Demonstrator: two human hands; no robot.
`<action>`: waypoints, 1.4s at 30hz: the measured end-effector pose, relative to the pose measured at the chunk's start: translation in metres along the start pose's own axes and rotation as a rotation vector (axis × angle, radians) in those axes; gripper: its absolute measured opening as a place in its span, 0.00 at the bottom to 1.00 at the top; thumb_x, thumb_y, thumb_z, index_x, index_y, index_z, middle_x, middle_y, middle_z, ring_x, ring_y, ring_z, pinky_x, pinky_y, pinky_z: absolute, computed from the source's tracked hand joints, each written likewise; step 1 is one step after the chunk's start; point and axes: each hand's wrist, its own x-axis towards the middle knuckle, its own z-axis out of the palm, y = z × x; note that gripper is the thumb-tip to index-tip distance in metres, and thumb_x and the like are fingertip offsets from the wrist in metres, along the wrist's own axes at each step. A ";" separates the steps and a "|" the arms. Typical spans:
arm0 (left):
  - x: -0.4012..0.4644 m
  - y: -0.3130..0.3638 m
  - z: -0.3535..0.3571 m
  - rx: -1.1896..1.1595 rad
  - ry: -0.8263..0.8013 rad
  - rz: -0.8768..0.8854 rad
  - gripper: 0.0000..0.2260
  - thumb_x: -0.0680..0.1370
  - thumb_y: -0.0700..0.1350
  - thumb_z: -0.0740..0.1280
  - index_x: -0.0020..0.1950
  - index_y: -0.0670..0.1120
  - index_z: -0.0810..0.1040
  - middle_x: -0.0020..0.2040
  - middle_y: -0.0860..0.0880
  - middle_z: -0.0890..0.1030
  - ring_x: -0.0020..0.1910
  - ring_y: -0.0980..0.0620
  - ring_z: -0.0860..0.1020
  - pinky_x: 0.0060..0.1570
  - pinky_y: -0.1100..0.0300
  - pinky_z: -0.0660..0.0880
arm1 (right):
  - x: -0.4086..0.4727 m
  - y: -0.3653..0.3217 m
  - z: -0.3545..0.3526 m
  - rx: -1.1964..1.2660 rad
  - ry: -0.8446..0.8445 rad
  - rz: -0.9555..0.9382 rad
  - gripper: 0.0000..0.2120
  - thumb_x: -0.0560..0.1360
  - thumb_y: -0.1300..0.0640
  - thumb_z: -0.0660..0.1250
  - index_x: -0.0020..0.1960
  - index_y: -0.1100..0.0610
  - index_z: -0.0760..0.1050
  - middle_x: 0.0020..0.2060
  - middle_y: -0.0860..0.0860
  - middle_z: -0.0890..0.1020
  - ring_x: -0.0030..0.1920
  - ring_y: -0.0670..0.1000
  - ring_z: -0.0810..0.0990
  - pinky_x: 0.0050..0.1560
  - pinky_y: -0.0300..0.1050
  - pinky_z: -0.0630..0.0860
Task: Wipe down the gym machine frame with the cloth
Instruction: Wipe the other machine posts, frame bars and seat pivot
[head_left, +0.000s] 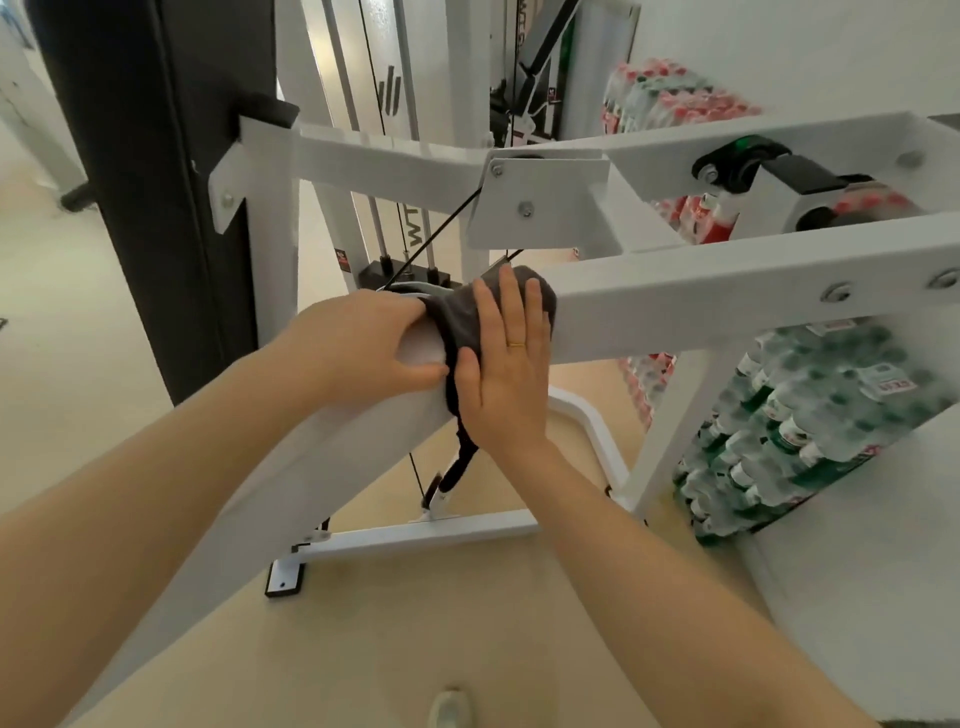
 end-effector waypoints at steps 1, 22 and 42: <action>0.007 0.000 -0.001 0.023 -0.011 0.008 0.19 0.72 0.60 0.64 0.58 0.53 0.71 0.47 0.56 0.73 0.44 0.54 0.69 0.47 0.57 0.72 | 0.007 0.009 -0.003 -0.045 0.022 0.017 0.26 0.73 0.54 0.54 0.70 0.62 0.66 0.71 0.61 0.65 0.73 0.58 0.54 0.74 0.47 0.43; 0.077 0.007 0.009 -0.052 -0.058 0.416 0.14 0.71 0.57 0.62 0.38 0.46 0.69 0.39 0.51 0.72 0.43 0.49 0.71 0.40 0.63 0.61 | 0.031 0.014 -0.008 -0.184 0.166 0.222 0.23 0.77 0.50 0.49 0.63 0.55 0.76 0.63 0.53 0.75 0.71 0.57 0.60 0.71 0.53 0.44; 0.085 0.042 0.008 0.137 -0.009 0.333 0.14 0.74 0.51 0.63 0.46 0.44 0.61 0.45 0.49 0.67 0.46 0.48 0.67 0.41 0.56 0.64 | 0.071 0.081 -0.072 -0.454 -0.033 -0.056 0.18 0.77 0.55 0.54 0.55 0.60 0.80 0.50 0.55 0.83 0.55 0.56 0.80 0.57 0.48 0.63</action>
